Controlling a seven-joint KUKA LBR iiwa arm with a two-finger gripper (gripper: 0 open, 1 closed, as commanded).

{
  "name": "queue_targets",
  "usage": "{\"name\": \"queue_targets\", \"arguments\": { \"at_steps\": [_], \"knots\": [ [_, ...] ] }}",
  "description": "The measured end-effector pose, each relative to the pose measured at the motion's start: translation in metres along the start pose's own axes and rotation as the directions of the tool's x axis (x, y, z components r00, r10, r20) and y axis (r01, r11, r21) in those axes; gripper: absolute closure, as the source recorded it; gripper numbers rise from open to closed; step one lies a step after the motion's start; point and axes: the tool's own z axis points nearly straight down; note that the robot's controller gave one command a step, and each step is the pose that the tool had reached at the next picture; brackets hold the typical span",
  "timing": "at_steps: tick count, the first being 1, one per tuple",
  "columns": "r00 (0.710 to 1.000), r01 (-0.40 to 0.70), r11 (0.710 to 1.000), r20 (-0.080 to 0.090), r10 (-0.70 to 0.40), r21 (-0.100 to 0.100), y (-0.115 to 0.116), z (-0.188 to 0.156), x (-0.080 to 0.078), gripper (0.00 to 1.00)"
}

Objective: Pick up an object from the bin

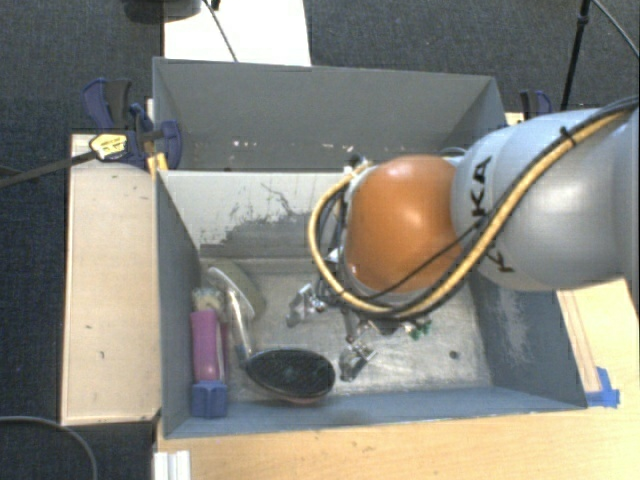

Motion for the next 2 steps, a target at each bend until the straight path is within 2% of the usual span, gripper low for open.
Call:
{"name": "queue_targets", "arguments": {
  "at_steps": [1, 2],
  "knots": [
    [0.970, 0.241, 0.970, 0.008, -0.241, 0.014, 0.0335, 0.0795, -0.0139, 0.00],
    [0.971, 0.239, 0.971, 0.008, -0.239, 0.014, 0.0328, 0.0792, -0.0136, 1.00]
  ]
}}
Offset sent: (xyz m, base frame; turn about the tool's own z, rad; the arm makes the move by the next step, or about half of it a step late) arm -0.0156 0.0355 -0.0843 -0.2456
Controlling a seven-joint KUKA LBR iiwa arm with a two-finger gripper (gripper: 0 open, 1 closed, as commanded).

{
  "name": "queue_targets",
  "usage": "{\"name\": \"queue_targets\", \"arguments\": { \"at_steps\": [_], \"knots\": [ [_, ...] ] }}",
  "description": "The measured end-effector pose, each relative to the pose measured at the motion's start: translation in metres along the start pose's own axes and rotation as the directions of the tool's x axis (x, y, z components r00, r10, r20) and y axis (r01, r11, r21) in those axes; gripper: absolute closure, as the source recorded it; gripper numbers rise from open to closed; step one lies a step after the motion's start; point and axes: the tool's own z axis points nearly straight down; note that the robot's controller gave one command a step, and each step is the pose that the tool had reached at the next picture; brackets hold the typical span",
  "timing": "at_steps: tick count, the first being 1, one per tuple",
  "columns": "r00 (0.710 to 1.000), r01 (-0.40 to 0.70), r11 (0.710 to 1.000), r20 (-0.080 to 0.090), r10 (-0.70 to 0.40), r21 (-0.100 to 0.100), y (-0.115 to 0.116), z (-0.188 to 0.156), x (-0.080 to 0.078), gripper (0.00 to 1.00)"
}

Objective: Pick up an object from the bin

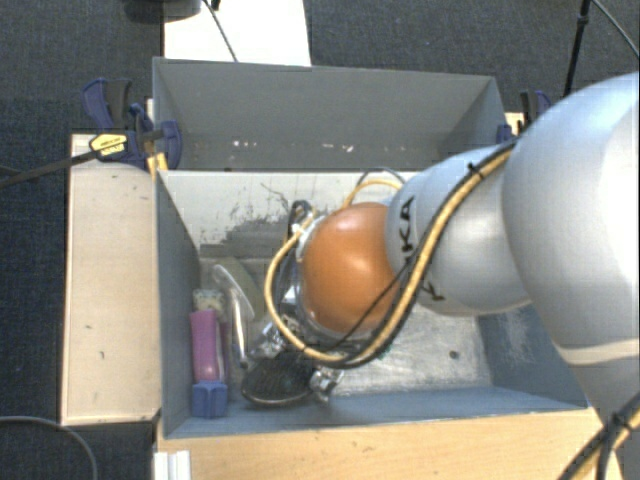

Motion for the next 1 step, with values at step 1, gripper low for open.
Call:
{"name": "queue_targets", "arguments": {
  "at_steps": [1],
  "knots": [
    [0.999, 0.051, 0.999, -0.001, -0.051, -0.005, -0.0140, -0.1756, -0.0079, 1.00]
  ]
}}
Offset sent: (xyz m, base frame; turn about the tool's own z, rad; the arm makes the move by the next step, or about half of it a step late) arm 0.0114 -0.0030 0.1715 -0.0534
